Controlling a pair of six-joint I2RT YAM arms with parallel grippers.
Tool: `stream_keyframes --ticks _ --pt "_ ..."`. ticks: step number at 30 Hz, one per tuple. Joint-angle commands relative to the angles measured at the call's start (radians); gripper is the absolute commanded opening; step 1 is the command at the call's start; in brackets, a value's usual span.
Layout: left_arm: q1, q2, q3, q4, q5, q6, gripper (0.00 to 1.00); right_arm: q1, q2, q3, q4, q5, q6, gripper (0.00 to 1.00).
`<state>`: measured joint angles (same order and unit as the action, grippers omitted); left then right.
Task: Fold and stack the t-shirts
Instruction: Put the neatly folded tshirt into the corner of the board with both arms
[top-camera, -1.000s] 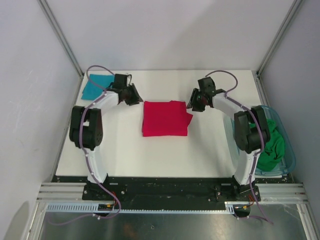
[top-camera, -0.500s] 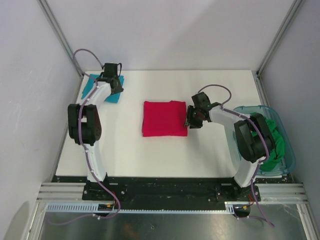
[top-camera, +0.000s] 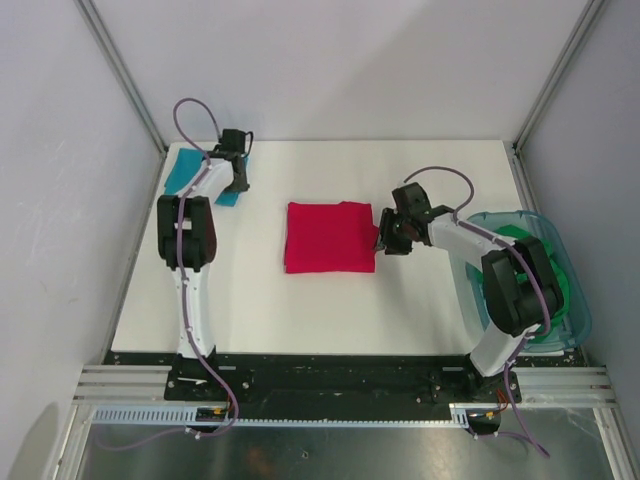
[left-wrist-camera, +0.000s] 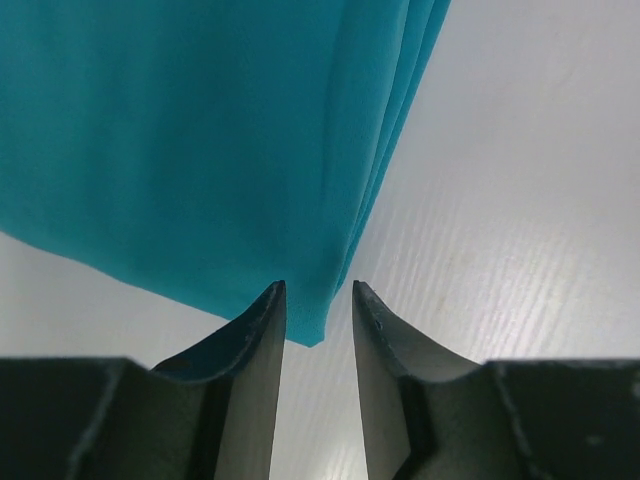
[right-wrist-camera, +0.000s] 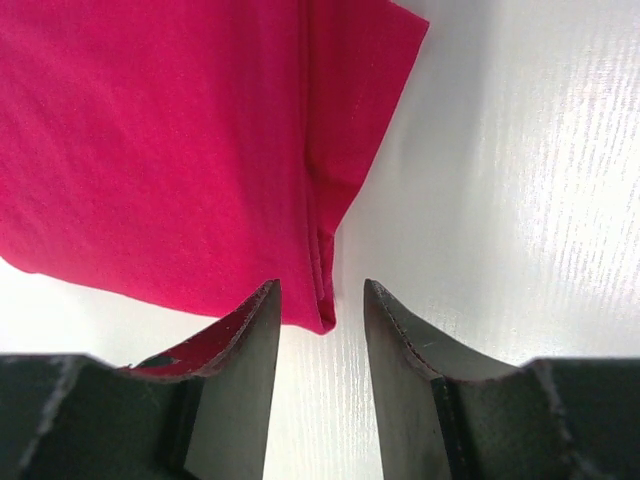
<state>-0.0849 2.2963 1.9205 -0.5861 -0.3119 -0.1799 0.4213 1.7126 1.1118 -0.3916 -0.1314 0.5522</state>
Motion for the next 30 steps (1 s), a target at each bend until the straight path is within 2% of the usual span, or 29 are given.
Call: stream_keyframes --ticks 1,10,15,20,24,30 --pt "-0.003 0.039 0.055 -0.031 -0.016 0.040 0.37 -0.007 -0.052 -0.015 -0.003 -0.001 -0.016 0.43" --pt "-0.003 0.075 0.056 -0.047 -0.081 0.035 0.32 -0.005 -0.050 -0.042 0.018 -0.022 -0.011 0.44" --pt "-0.005 0.068 0.044 -0.045 -0.088 0.023 0.15 0.000 -0.035 -0.060 0.043 -0.036 0.000 0.44" --pt "-0.009 0.054 0.026 -0.045 -0.093 0.017 0.05 0.007 -0.010 -0.076 0.094 -0.049 0.013 0.48" --pt "-0.009 0.044 0.018 -0.045 -0.089 0.015 0.02 0.015 0.005 -0.088 0.140 -0.032 0.025 0.53" --pt "-0.010 0.037 0.016 -0.045 -0.079 0.011 0.00 0.028 0.066 -0.090 0.196 -0.024 0.061 0.53"
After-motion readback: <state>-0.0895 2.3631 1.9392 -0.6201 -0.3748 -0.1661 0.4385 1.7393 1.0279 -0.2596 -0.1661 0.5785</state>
